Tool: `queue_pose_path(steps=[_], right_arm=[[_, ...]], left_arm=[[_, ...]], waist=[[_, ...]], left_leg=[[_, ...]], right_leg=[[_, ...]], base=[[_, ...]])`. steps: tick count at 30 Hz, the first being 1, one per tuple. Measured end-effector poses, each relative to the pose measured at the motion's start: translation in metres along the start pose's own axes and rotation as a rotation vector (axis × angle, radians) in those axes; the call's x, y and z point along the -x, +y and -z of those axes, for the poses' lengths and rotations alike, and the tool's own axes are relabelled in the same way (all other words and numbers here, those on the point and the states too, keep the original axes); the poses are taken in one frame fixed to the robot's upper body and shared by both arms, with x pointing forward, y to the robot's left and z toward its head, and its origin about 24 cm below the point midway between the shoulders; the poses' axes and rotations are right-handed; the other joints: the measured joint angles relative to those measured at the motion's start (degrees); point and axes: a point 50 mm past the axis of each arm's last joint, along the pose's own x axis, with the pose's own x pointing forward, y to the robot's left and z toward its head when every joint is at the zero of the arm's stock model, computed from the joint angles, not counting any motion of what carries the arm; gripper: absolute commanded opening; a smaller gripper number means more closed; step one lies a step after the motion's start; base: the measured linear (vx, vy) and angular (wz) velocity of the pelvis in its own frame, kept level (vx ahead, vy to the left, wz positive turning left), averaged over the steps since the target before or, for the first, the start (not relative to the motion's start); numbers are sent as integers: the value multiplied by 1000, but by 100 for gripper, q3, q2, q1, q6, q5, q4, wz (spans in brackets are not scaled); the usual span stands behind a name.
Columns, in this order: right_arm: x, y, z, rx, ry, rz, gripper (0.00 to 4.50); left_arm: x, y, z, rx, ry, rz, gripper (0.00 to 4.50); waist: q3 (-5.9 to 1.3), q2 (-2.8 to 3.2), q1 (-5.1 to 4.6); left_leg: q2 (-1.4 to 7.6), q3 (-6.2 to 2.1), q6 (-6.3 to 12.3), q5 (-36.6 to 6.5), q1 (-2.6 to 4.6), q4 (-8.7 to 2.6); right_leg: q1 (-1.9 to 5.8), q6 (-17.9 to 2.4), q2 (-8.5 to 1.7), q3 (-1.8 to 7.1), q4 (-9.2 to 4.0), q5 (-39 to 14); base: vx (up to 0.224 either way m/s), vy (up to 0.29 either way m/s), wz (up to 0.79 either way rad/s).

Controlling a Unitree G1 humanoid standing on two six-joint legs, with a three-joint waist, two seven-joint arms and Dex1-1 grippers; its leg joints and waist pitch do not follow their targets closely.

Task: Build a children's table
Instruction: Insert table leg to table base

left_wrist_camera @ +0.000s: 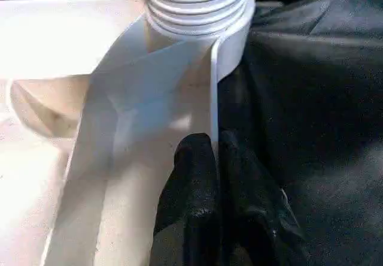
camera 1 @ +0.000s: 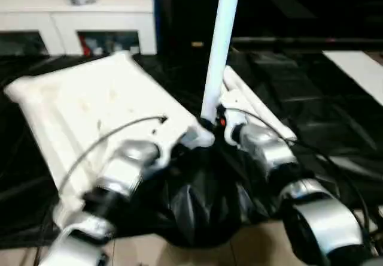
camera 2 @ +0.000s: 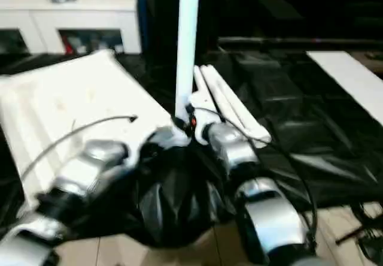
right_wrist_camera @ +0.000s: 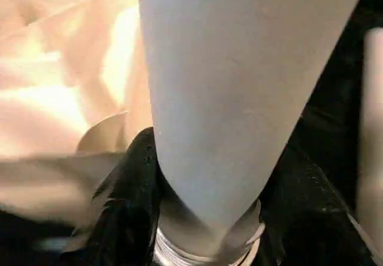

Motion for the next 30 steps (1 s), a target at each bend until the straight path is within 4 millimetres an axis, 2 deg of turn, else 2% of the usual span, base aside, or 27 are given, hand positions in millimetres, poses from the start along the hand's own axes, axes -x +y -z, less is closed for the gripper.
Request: queue_pose_path(steps=[1, 2, 3, 4, 5, 6, 8, 12, 15, 21, 23, 30], right_arm=[[0, 0, 0, -10, -1, 13, 191], [-2, 1, -2, -24, -1, 23, 191], [-4, 2, -2, -28, 2, 28, 191], [-4, 2, -3, -27, 1, 32, 191], [-4, 2, -5, -26, -5, 36, 191], [-5, 2, -6, -29, -6, 37, 191], [-6, 4, -5, -41, -2, 41, 191], [-6, 5, -6, -38, -4, 40, 191], [-7, 5, -7, -35, -4, 39, 191], [-7, 5, -8, -24, -3, 38, 191], [-8, 6, -10, -16, -9, 37, 247], [-9, 10, -11, -33, -33, 13, 307]], left_arm=[[-1, -1, -1, -6, 2, -14, 0], [-1, 0, -3, -6, -2, -29, 0], [-1, 0, -2, -2, 0, -31, 0], [-2, -1, -3, 2, -2, -28, 0], [-1, -1, -5, 4, -10, -34, 0], [-1, -1, -5, 5, -9, -39, 0], [0, 0, -5, 11, 0, -44, 0], [0, 0, -5, 14, -1, -47, 0], [1, 1, -5, 14, -2, -51, 0], [1, 1, -5, 15, -3, -54, 0], [1, 2, -5, 17, -3, -56, 0], [5, 7, -5, 3, -22, -60, 0]], waist=[[-46, -175, 112], [-72, -267, 168], [-80, -186, 235], [-112, -76, 273], [-151, -1, 289], [-160, -58, 260], [-180, -79, 237], [-168, -45, 163], [-167, -40, 158], [-163, -31, 143], [-159, -27, 142], [-149, -11, 131]], left_leg=[[-13, 190, -2, 2, 51, -10], [-24, 132, -100, -127, 33, 159], [-40, -106, -27, -237, -21, 340], [-60, -309, -22, -240, 11, 321], [-55, -357, -204, -124, -14, 253], [-52, -345, -208, -111, -25, 205], [-13, -312, -212, -106, -8, 165], [-14, -310, -212, -107, -2, 151], [-17, -305, -212, -107, -6, 97], [-15, -293, -212, -107, -7, 90], [-15, -291, -212, -107, -8, 86], [-14, -261, -211, -106, -19, 18]], right_leg=[[-15, 205, -6, 254, 112, -130], [-75, 336, -2, 317, 106, -102], [-62, 337, 1, 234, 75, -101], [-76, 337, 8, 113, 44, -100], [-97, 305, 16, 50, 12, -74], [-106, 282, 30, 57, -32, -20], [-90, 217, 62, 57, -150, 173], [-72, 222, 64, 57, -192, 172], [-67, 222, 67, 53, -250, 172], [-64, 222, 67, 55, -275, 173], [-66, 222, 67, 55, -281, 173], [-87, 218, 67, 57, -345, 223]], base=[[43, -112, 22], [73, -118, -13], [73, -118, -13], [67, -12, -37], [58, 14, -15], [58, 14, -15], [0, 0, 0], [0, 0, 0], [0, 0, 0], [0, 0, 0], [0, 0, 0], [0, 0, 0]])
